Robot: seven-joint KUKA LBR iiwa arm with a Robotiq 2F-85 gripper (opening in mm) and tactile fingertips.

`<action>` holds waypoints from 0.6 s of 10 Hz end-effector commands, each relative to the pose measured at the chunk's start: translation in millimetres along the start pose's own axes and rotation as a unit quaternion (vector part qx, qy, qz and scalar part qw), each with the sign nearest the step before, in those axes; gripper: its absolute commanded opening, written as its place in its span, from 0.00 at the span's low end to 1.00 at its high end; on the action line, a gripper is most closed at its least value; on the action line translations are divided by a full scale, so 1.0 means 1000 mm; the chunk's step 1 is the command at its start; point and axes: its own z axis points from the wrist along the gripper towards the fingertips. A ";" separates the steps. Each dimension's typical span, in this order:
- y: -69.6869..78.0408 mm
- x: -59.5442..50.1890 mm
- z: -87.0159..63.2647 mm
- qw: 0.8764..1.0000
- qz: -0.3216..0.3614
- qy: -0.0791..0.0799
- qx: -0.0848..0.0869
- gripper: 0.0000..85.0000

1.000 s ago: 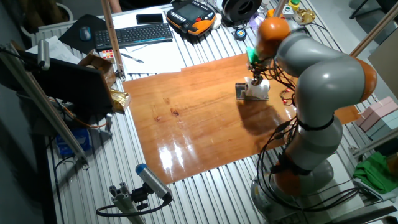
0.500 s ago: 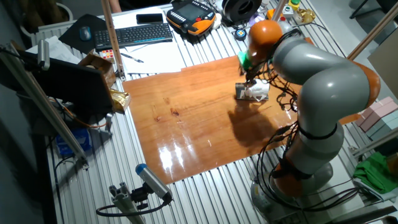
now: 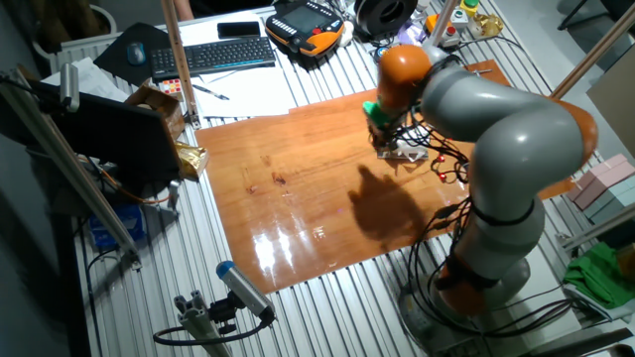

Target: Put the toilet paper on its holder

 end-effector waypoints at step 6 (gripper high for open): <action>0.016 0.021 -0.001 0.981 -0.194 0.005 0.030 0.01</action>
